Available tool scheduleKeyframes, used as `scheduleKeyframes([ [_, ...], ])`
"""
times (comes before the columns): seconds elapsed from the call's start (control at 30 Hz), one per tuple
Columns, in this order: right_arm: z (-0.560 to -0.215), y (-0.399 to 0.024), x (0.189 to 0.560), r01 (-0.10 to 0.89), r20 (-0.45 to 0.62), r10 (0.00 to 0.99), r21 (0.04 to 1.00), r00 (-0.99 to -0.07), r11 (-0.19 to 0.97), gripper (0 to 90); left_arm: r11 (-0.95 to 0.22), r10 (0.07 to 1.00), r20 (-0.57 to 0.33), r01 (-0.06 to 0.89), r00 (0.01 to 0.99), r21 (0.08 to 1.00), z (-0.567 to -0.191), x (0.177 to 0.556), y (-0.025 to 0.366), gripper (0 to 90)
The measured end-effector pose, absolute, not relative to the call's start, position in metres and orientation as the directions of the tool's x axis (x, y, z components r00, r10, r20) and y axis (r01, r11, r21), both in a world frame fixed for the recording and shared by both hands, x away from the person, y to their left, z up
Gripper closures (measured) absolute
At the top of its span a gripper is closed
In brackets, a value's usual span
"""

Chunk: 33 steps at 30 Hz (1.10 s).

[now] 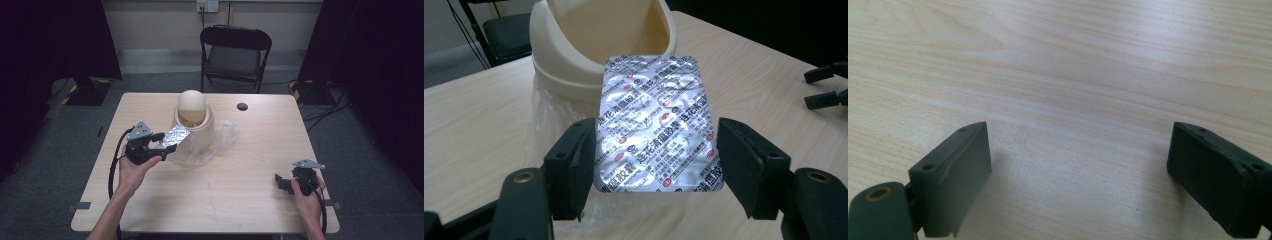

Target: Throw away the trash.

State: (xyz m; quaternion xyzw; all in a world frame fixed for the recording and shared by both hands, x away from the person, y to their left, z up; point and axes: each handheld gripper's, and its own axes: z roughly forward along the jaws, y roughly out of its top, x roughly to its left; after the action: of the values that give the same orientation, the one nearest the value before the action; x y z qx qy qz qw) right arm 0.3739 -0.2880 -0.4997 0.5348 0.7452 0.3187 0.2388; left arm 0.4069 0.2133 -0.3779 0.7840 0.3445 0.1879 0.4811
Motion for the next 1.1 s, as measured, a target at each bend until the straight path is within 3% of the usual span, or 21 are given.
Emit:
scheduleKeyframes([
  [0.57,-0.5,-0.288,0.374,0.645,-0.015,0.949,0.73,-0.314,0.225,9.5,-0.334,0.722,-0.054,0.416,0.69,0.846,-0.374,0.449,0.192,34.3],
  [1.1,-0.5,-0.288,0.374,0.644,-0.015,0.95,0.731,-0.313,0.224,9.5,-0.299,0.727,-0.075,0.413,0.682,0.86,-0.361,0.458,0.182,34.2],
])
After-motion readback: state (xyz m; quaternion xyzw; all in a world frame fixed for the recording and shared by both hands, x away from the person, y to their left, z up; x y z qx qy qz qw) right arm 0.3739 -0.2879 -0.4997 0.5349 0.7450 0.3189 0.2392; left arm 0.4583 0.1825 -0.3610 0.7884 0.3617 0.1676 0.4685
